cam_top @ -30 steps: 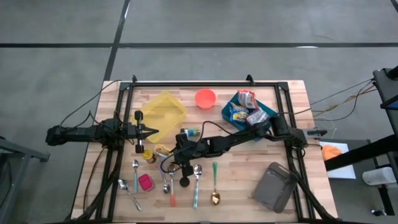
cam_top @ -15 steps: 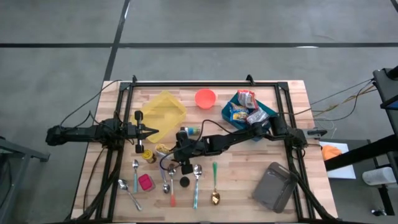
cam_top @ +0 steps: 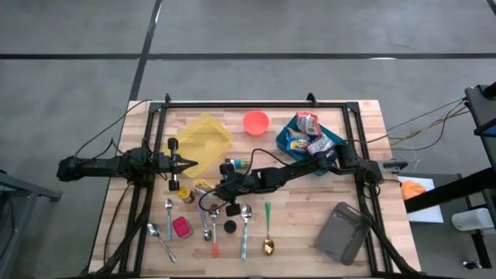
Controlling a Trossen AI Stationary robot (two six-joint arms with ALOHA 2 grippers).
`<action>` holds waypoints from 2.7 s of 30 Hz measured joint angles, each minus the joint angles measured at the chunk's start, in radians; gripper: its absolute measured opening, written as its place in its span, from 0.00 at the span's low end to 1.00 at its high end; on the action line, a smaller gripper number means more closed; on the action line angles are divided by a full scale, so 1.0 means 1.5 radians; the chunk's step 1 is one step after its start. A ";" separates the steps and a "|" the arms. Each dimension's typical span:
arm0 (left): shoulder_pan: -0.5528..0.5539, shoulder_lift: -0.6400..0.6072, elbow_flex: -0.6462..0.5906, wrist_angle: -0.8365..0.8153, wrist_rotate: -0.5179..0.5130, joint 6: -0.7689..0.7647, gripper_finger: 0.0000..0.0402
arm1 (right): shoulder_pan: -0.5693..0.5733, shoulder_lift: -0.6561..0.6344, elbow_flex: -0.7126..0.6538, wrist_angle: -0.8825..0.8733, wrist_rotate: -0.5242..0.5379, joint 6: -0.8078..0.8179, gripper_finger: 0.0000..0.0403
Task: Pick & Place Food Item
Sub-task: Put the yellow noodle pack into the blue bin
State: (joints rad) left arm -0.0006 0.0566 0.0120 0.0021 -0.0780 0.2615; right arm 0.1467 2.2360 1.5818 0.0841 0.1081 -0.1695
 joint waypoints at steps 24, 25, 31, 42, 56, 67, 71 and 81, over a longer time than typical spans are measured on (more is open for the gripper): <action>0.000 0.000 0.000 0.000 0.000 0.000 0.00 | 0.005 -0.063 0.000 0.000 0.024 -0.043 0.02; 0.000 0.000 0.000 0.000 0.000 0.000 0.00 | 0.006 -0.070 0.000 -0.002 0.031 -0.049 0.02; 0.000 0.000 0.000 0.000 0.000 0.000 0.00 | 0.013 -0.128 0.000 -0.041 0.077 -0.105 0.02; 0.000 0.000 0.000 0.000 0.000 0.000 0.00 | 0.025 -0.281 0.000 -0.259 0.180 -0.099 0.02; 0.000 0.000 0.000 0.000 0.000 0.000 0.00 | 0.024 -0.411 0.000 -0.643 0.435 0.160 0.02; 0.000 0.000 0.000 0.000 0.000 0.000 0.00 | 0.024 -0.453 -0.005 -1.052 0.581 0.618 0.02; 0.000 0.000 0.000 0.000 0.000 0.000 0.00 | 0.022 -0.459 -0.043 -1.101 0.599 0.736 0.02; 0.000 0.000 0.000 0.000 0.000 0.000 0.00 | -0.045 -0.529 -0.213 -1.104 0.597 0.828 0.02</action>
State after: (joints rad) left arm -0.0006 0.0566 0.0120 0.0021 -0.0780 0.2615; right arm 0.0795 1.4420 1.2620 -1.5711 1.0033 1.0730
